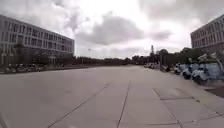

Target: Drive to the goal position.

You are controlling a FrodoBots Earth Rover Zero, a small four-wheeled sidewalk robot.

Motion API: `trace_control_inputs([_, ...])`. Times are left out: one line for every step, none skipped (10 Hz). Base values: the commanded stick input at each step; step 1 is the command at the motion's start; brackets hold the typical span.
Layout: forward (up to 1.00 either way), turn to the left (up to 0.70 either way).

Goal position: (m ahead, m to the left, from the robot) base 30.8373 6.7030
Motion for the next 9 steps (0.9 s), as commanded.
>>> trace_control_inputs([0.7,-0.35])
trace_control_inputs([0.7,-0.35])
trace_control_inputs([0.7,-0.35])
trace_control_inputs([0.7,-0.33])
trace_control_inputs([0.7,-0.07])
trace_control_inputs([0.7,0.0])
trace_control_inputs([0.7,0.0])
trace_control_inputs([0.7,0.0])
trace_control_inputs([0.7,0.0])
